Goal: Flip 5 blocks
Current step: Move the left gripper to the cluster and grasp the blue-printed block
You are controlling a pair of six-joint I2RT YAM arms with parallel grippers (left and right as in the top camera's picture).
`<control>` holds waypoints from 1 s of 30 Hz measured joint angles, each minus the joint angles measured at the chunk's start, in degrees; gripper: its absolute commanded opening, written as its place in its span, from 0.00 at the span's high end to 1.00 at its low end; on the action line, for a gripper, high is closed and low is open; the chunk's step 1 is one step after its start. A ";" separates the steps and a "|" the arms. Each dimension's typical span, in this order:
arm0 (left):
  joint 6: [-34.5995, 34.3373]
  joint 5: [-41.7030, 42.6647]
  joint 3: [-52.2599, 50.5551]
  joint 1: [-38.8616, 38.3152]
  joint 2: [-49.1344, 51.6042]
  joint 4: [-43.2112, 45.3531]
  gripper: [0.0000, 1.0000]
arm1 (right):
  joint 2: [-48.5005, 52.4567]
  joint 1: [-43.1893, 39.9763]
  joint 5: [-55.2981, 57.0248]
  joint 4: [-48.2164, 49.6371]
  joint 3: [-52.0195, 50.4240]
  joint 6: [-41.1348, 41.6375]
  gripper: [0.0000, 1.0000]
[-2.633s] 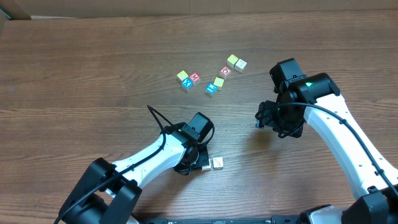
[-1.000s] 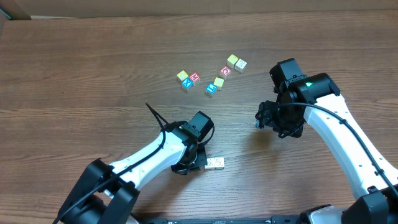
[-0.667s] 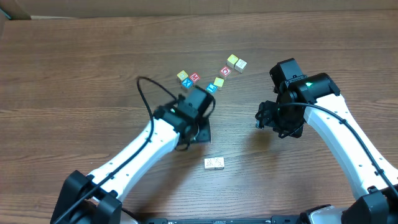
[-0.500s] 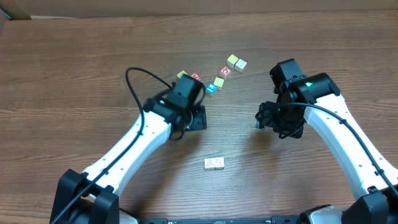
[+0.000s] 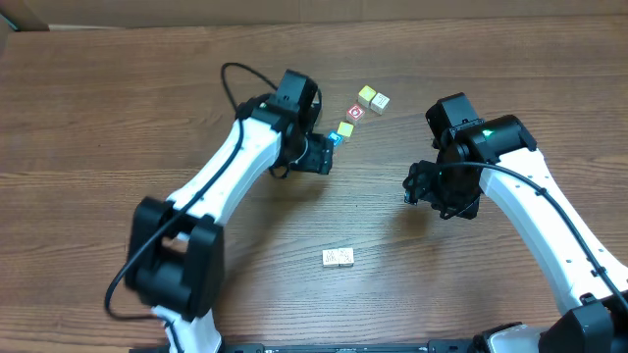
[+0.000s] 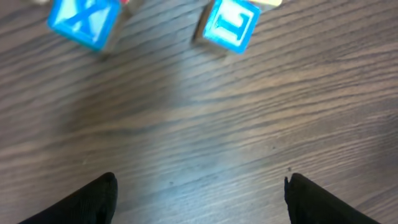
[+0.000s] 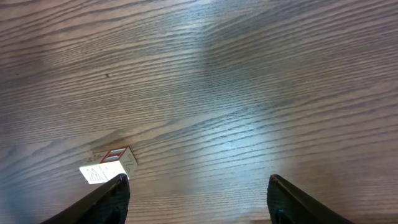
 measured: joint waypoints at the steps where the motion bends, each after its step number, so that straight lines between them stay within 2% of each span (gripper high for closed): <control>1: 0.44 0.42 1.25 0.00 1.27 -0.09 0.23 | 0.00 0.00 0.02 0.02 0.00 0.00 0.28; 4: 2.03 2.03 5.16 0.00 5.31 -0.63 0.36 | 0.00 0.00 0.02 -0.04 0.00 -0.02 0.28; 6: 3.93 2.95 7.08 -0.22 7.48 -0.74 0.39 | 0.00 0.00 0.00 -0.26 0.00 -0.02 0.28; 8: 6.23 4.09 8.92 -0.68 9.68 -0.72 0.35 | 0.00 0.00 -0.02 -0.68 0.00 -0.02 0.28; 12: 11.43 5.35 11.10 -1.92 12.48 -0.35 0.18 | 0.00 0.02 0.02 -1.33 0.00 -0.04 0.28; 17: 14.80 4.83 11.43 -2.67 13.29 2.34 0.09 | 0.00 0.00 0.02 -2.03 0.00 0.00 0.28; 21: 16.37 3.63 11.76 -2.58 13.29 4.22 0.11 | 0.00 0.00 0.02 -2.19 0.00 0.00 0.28; 26: 17.68 2.97 11.91 -2.60 13.29 5.51 0.23 | 0.00 0.00 -0.26 -2.14 0.00 0.00 0.28; 28: 17.94 2.84 11.91 -2.60 13.33 5.95 0.23 | 0.00 0.00 -0.33 -2.25 0.00 -0.04 0.28; 30: 17.99 2.73 11.91 -2.60 13.46 6.10 0.19 | 0.00 0.00 -0.37 -2.58 0.00 -0.02 0.28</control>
